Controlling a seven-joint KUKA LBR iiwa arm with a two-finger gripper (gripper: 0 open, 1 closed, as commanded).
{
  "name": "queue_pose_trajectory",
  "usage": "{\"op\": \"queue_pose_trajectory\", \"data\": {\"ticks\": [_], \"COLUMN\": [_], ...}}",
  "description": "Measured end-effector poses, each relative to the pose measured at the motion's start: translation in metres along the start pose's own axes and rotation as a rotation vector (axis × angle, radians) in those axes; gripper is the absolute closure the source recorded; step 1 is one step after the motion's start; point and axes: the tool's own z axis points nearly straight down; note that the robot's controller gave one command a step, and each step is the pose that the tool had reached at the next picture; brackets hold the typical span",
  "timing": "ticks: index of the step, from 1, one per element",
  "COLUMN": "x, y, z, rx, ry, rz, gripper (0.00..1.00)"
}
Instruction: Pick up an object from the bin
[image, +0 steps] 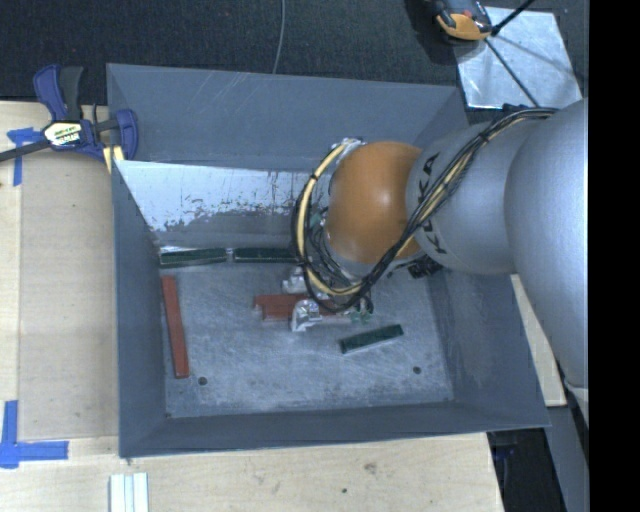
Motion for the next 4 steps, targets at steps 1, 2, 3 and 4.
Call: {"op": "queue_pose_trajectory", "data": {"ticks": [1,2,3,4], "x": [0.0,0.002,0.002,0.002], "y": [0.0,0.0,0.0,0.0], "z": [-0.002,-0.009,-0.02,-0.032], "rx": [0.0,0.0,0.0,0.0], "ry": [0.005,0.015,0.015,0.017], "rz": [0.0,0.0,0.0,0.0], "gripper": [1.0,1.0,1.0,1.0]}}
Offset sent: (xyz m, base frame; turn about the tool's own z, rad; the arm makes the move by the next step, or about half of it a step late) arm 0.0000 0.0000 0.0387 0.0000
